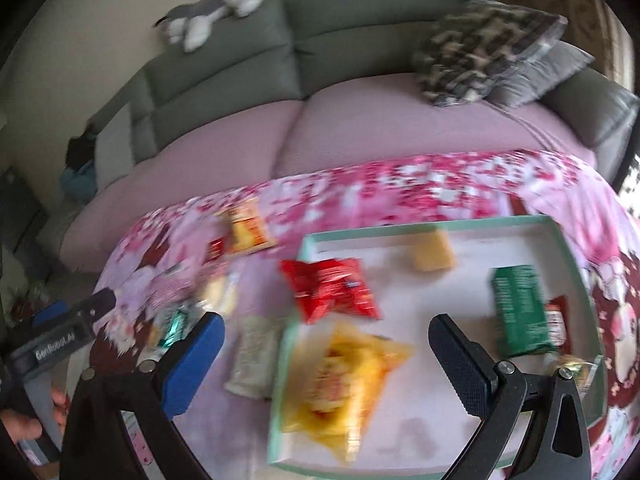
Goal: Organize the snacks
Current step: 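Move both tools back over the snack pile, then reach both open grippers toward the green-and-white cracker pack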
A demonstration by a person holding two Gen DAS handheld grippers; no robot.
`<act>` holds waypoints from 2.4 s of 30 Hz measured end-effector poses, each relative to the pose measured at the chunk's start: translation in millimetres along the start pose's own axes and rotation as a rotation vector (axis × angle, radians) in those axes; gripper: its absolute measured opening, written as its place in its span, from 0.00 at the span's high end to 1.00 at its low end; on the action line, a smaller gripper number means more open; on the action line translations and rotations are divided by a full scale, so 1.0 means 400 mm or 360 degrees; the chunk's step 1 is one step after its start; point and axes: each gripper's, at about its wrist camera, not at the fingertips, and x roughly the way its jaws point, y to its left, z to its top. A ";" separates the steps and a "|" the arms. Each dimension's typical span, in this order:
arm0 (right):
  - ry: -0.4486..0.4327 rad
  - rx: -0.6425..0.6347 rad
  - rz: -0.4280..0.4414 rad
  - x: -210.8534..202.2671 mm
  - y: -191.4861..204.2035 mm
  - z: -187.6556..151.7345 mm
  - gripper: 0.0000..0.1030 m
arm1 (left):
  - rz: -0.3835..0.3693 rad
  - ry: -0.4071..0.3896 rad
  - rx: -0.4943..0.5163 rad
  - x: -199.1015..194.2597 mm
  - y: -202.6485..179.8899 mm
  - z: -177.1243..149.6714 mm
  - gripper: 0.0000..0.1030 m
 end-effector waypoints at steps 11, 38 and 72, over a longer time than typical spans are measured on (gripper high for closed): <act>0.0102 -0.0134 0.0138 0.060 0.157 -0.043 0.00 | 0.0024 0.0052 -0.0225 0.020 0.162 -0.029 0.00; 0.0299 -0.0272 -0.0004 0.239 0.225 -0.115 0.12 | -0.0262 0.0407 -0.0005 0.248 -0.003 -0.050 0.00; 0.0167 -0.0425 0.0019 0.267 0.224 -0.103 0.12 | -0.0227 0.0512 0.0032 0.305 -0.032 -0.081 0.49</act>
